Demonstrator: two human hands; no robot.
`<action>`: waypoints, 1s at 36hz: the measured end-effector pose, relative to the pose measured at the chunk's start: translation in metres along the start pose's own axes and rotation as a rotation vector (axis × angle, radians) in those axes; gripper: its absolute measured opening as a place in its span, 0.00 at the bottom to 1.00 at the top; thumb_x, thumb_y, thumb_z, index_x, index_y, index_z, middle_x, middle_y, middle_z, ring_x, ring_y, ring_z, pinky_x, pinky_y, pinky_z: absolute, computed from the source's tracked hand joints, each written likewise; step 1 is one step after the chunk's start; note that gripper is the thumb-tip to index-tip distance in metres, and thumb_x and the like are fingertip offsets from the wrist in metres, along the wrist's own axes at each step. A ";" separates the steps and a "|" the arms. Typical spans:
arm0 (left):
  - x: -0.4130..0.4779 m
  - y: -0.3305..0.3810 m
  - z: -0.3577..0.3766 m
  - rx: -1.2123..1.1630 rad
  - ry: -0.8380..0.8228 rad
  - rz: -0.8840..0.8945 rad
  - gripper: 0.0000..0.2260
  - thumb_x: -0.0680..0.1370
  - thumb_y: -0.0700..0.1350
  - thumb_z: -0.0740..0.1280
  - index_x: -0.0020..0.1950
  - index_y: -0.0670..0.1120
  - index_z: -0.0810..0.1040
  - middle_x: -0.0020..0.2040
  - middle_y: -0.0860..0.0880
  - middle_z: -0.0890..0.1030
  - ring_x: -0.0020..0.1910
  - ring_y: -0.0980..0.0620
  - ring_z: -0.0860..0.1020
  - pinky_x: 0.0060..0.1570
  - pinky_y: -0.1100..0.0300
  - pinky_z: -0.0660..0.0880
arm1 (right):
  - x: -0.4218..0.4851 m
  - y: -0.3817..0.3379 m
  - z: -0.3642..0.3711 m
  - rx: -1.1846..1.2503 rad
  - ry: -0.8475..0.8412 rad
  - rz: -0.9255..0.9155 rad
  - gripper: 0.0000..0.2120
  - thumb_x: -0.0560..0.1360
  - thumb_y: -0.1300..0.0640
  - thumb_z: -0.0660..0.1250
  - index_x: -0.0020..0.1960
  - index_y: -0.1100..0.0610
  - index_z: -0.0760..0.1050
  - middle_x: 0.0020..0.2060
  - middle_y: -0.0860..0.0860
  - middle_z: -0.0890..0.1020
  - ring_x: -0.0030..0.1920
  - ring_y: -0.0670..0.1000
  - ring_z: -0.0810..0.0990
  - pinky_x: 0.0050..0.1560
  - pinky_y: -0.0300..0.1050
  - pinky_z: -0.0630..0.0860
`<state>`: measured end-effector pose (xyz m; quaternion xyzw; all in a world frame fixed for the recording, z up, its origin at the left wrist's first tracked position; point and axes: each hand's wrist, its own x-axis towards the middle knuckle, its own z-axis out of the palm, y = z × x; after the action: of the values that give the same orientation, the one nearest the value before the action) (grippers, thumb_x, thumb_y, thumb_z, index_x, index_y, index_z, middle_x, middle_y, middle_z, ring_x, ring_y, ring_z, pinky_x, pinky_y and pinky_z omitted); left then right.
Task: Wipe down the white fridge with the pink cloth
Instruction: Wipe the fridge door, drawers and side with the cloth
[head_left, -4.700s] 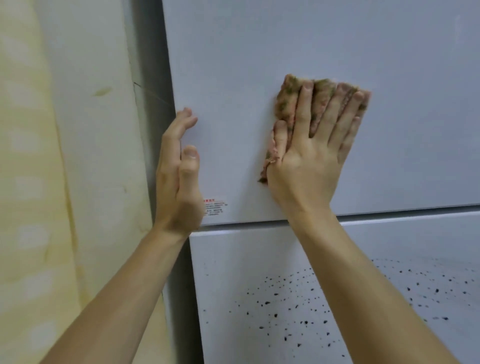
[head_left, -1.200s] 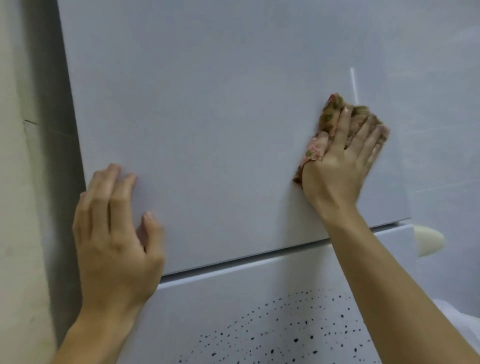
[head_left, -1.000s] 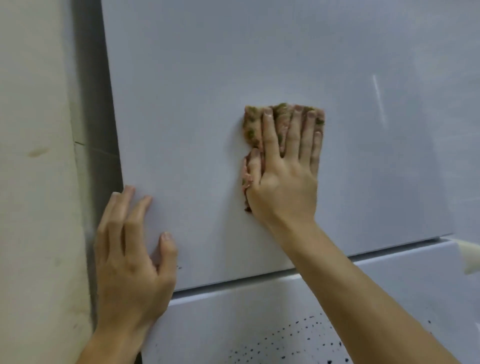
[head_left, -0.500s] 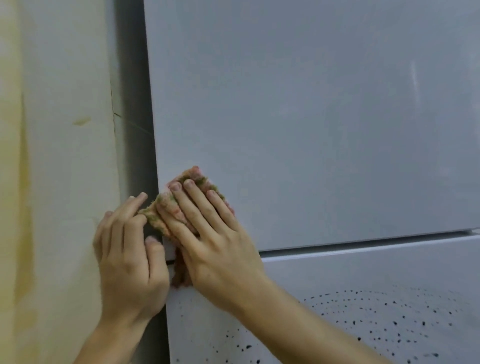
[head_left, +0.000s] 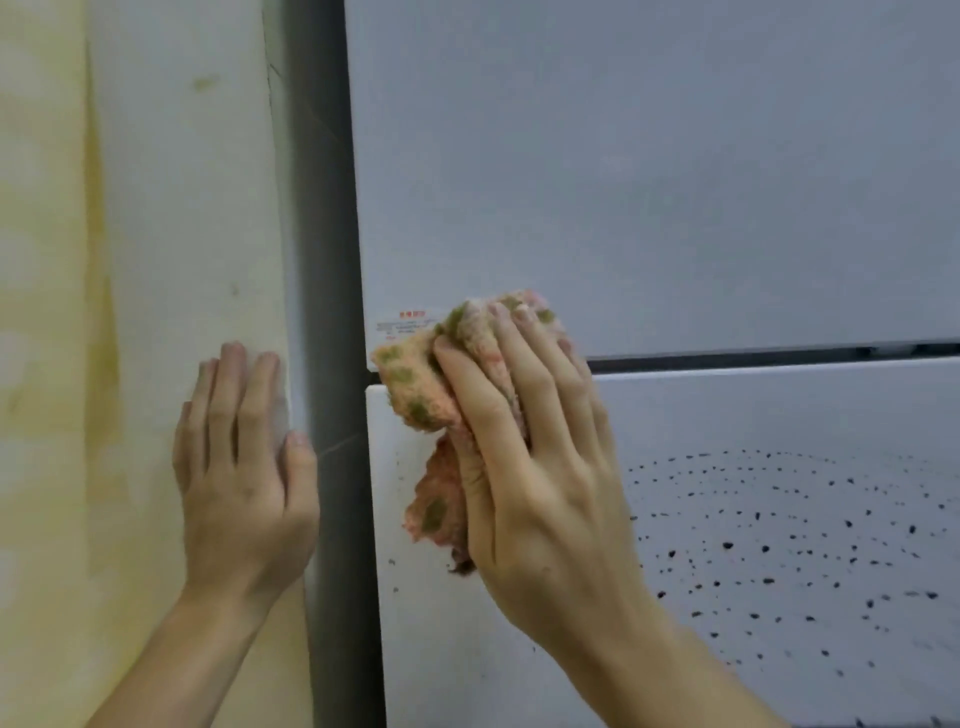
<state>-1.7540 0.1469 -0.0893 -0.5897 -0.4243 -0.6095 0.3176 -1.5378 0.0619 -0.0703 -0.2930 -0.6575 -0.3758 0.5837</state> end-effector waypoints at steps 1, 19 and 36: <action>-0.004 -0.006 0.002 -0.001 -0.003 0.020 0.29 0.83 0.48 0.54 0.85 0.45 0.58 0.86 0.46 0.55 0.85 0.48 0.50 0.83 0.42 0.50 | -0.011 -0.002 0.002 -0.019 -0.007 0.000 0.23 0.83 0.63 0.64 0.78 0.59 0.71 0.79 0.59 0.68 0.83 0.59 0.61 0.82 0.62 0.59; -0.019 -0.017 0.010 -0.010 0.033 0.134 0.30 0.82 0.45 0.56 0.84 0.40 0.57 0.85 0.43 0.57 0.85 0.45 0.53 0.83 0.42 0.51 | 0.002 0.008 0.014 0.173 0.132 0.357 0.24 0.88 0.52 0.53 0.83 0.55 0.62 0.83 0.52 0.62 0.84 0.52 0.55 0.84 0.55 0.51; -0.021 -0.020 0.012 -0.012 0.076 0.153 0.29 0.82 0.43 0.57 0.84 0.41 0.60 0.85 0.44 0.59 0.85 0.45 0.55 0.83 0.41 0.51 | -0.175 -0.041 0.074 -0.315 -0.278 -0.044 0.28 0.84 0.48 0.60 0.83 0.49 0.63 0.84 0.56 0.57 0.84 0.60 0.54 0.84 0.58 0.46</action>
<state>-1.7646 0.1640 -0.1141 -0.5985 -0.3621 -0.6079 0.3757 -1.5860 0.1109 -0.2518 -0.4151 -0.6712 -0.4423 0.4260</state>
